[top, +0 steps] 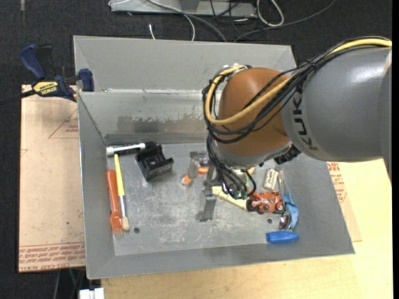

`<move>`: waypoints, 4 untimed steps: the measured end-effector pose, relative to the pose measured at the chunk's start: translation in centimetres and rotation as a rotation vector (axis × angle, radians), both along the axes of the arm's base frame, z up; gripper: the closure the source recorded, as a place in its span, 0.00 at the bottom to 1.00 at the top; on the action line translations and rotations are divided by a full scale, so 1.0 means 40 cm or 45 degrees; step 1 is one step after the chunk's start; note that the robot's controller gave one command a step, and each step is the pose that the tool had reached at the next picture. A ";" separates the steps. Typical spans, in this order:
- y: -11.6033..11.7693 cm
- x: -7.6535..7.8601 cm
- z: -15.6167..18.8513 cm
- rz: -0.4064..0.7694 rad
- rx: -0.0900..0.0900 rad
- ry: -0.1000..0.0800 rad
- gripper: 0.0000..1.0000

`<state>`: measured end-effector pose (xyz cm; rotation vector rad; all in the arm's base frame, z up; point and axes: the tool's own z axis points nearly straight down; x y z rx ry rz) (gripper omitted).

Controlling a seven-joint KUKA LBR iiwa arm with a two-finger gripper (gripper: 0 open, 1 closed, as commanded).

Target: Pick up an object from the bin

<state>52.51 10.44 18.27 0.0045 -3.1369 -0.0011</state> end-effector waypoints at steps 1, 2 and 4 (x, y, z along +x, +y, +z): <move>-0.002 0.004 0.005 -0.003 0.000 -0.006 0.00; -0.237 0.039 -0.167 0.059 0.002 -0.010 0.00; -0.493 0.066 -0.160 0.465 0.005 -0.018 0.00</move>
Offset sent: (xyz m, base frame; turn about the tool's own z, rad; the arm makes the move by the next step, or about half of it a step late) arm 0.0267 -0.1562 -0.1127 -0.0764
